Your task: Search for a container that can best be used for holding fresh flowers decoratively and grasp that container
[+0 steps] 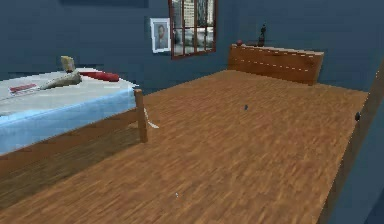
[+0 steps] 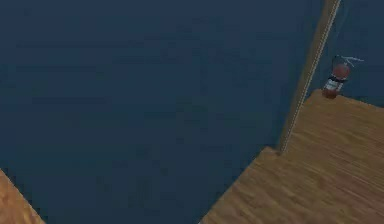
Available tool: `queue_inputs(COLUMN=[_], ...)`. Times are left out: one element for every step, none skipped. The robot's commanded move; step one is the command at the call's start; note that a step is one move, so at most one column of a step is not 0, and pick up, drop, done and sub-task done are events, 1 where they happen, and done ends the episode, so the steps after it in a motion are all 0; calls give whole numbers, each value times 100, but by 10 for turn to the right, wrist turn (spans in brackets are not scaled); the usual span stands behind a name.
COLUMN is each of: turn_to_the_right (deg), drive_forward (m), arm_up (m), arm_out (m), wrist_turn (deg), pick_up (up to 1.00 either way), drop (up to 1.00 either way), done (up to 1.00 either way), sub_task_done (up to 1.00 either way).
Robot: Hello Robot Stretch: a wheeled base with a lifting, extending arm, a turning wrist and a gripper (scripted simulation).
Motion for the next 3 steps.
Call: queue_inputs(turn_to_the_right=[0, 240, 0], drive_forward=[40, 0, 100], arm_up=[0, 0, 0], arm_out=[0, 0, 0], wrist_turn=[0, 0, 0], pick_up=[0, 0, 0], drop=[0, 0, 0], done=[0, 0, 0], sub_task_done=[0, 0, 0])
